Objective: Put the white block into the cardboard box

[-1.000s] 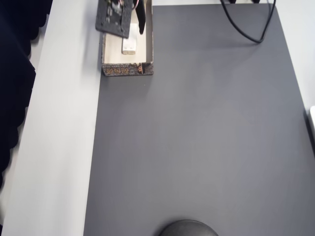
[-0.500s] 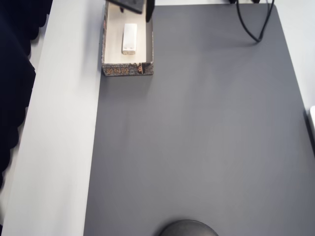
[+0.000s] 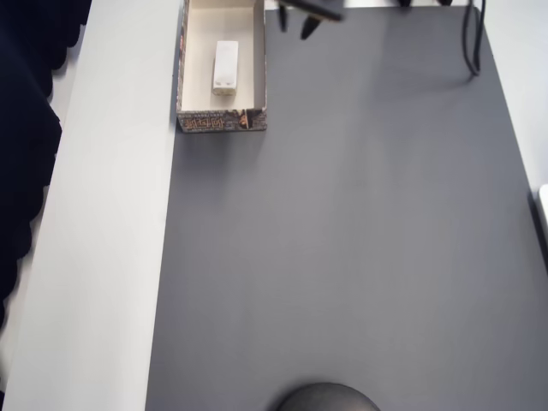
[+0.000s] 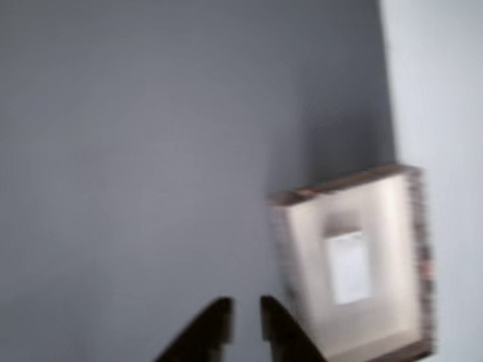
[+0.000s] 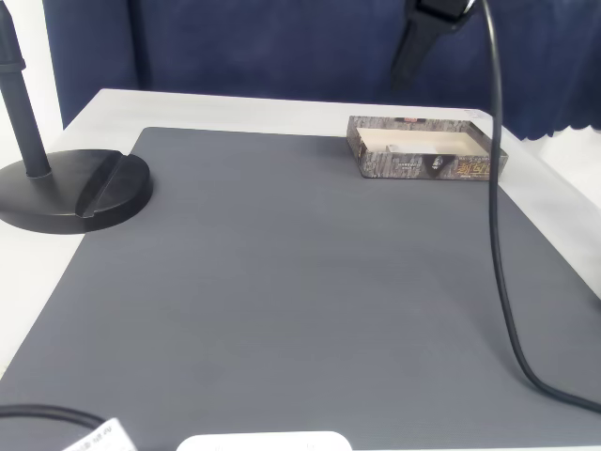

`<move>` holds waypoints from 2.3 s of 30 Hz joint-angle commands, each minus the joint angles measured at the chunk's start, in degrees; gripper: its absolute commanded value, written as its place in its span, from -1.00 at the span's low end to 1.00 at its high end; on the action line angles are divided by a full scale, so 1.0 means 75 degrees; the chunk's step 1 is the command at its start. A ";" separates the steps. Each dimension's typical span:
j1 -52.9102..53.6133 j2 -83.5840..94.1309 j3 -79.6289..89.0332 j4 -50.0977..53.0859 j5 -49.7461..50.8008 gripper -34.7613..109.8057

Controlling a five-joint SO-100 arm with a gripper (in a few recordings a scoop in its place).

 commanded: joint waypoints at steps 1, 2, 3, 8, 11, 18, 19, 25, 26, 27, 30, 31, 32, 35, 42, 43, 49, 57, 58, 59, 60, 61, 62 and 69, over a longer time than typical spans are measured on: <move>-0.0609 0.1078 0.0609 -0.0059 -0.0609 -0.54; -0.0738 0.1254 0.0844 -0.0094 -0.0785 -0.54; -0.0879 0.1453 0.1102 -0.0176 -0.0984 -0.54; -0.1770 0.1816 0.1547 -0.0457 -0.1559 -0.54; -0.2496 0.2168 0.2168 -0.1148 -0.2145 -0.54; -0.3668 0.3293 0.4289 -0.1676 -0.3457 -0.54; -0.3809 0.3516 0.4770 -0.1910 -0.3492 -0.54; -0.4512 0.4828 0.7313 -0.3410 -0.3715 -0.54; -0.4629 0.5051 0.7641 -0.3562 -0.3727 -0.54; -0.4746 0.5250 0.7945 -0.3656 -0.3703 -0.54; -0.5098 0.5719 0.8660 -0.3668 -0.3727 -0.54; -0.5203 0.5871 0.8895 -0.3727 -0.3727 -0.54; -0.5320 0.6070 0.9117 -0.3820 -0.3750 -0.54; -0.5566 0.6621 0.9703 -0.4195 -0.3926 -0.54; -0.5836 0.8707 1.1484 -0.4910 -0.4266 -0.54; -0.5836 0.8965 1.1684 -0.4816 -0.4266 -0.54; -0.5977 1.0488 1.3102 -0.4770 -0.4441 -0.54; -0.5871 1.2070 1.4180 -0.4734 -0.4523 -0.54; -0.5848 1.2187 1.4273 -0.4734 -0.4512 -0.54; -0.5848 1.2281 1.4355 -0.4734 -0.4512 -0.54; -0.5848 1.2363 1.4449 -0.4734 -0.4523 -0.54; -0.5824 1.2457 1.4543 -0.4734 -0.4523 -0.54; -0.5812 1.2562 1.4637 -0.4758 -0.4512 -0.54; -0.5543 1.3301 1.5047 -0.4652 -0.4078 -0.54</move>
